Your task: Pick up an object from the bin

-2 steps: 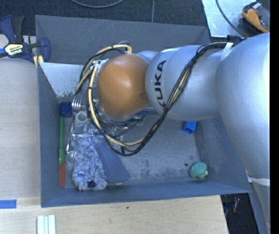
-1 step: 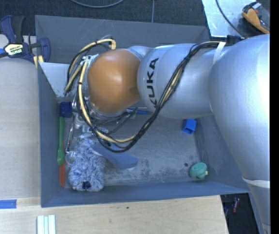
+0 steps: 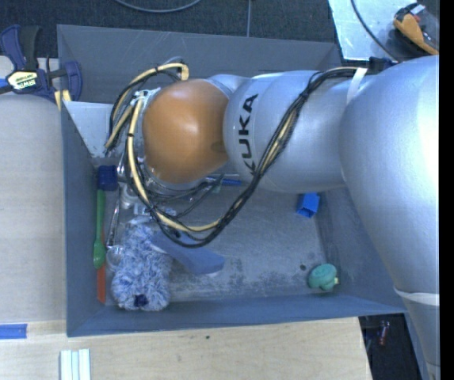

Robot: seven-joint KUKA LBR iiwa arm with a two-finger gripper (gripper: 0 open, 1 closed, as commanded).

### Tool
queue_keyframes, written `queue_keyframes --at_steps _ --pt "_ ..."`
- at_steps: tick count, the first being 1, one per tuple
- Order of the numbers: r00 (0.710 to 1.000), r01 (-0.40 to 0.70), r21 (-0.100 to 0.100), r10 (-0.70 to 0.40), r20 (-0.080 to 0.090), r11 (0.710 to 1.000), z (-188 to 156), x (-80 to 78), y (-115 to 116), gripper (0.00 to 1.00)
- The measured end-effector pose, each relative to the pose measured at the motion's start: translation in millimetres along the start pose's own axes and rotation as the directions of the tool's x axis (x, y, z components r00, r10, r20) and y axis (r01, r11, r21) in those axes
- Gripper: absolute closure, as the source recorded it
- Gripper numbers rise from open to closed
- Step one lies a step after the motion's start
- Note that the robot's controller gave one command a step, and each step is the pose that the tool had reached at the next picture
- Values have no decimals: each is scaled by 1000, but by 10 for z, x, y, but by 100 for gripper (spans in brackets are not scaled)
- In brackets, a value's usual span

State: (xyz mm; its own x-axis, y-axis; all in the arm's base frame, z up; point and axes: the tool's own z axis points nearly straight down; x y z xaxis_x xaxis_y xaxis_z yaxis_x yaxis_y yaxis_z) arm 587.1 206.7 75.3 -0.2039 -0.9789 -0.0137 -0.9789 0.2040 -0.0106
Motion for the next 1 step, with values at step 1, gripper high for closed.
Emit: queue_keyframes --at_steps 1 --pt "1000 -1 -7 1 -5 1000 -383 12 21 100"
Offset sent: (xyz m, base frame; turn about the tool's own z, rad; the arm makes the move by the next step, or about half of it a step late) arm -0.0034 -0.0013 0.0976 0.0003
